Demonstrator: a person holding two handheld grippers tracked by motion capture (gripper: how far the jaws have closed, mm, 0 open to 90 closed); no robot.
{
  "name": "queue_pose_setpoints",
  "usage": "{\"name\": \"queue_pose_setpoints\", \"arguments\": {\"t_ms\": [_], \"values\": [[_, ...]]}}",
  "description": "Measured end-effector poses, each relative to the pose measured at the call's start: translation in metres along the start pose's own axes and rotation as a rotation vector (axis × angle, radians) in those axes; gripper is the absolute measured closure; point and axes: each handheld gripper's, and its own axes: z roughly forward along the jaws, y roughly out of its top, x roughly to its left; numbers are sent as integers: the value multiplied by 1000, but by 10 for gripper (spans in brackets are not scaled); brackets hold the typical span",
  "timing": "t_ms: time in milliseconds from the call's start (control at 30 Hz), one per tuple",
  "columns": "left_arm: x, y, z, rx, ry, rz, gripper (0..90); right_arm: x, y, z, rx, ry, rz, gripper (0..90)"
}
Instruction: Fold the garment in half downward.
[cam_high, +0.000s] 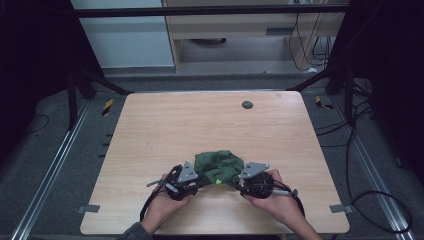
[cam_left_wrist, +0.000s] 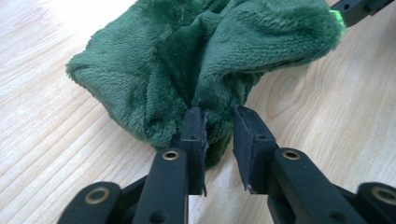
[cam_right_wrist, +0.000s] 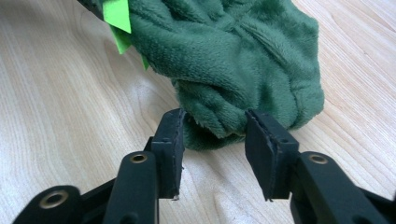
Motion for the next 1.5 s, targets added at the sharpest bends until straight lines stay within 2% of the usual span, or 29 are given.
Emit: {"name": "queue_pose_setpoints", "arguments": {"t_ms": [167, 400, 700, 867, 967, 1100, 1167, 1500], "values": [[2, 1, 0, -15, 18, -5, 719, -1, 2, 1, -4, -8, 11, 534], [3, 6, -2, -44, 40, 11, 677, -1, 8, -1, -11, -11, 5, 480], [3, 9, 6, -27, 17, 13, 633, 1, 17, 4, -16, 5, -17, 492], [0, 15, 7, -29, 6, 26, 682, 3, 23, 7, -22, 19, -40, 516], [-1, 17, 8, -24, -6, 32, 759, 3, 26, 9, -27, 26, -53, 582], [-1, 17, 8, -15, -17, 36, 864, 4, 26, 12, -20, 34, -67, 770], [-1, 16, 7, -4, -27, 36, 879, 5, 25, 11, -23, 35, -76, 820], [-7, 7, 8, 20, -45, 52, 887, 11, 10, 9, -8, 55, -86, 881]]}}
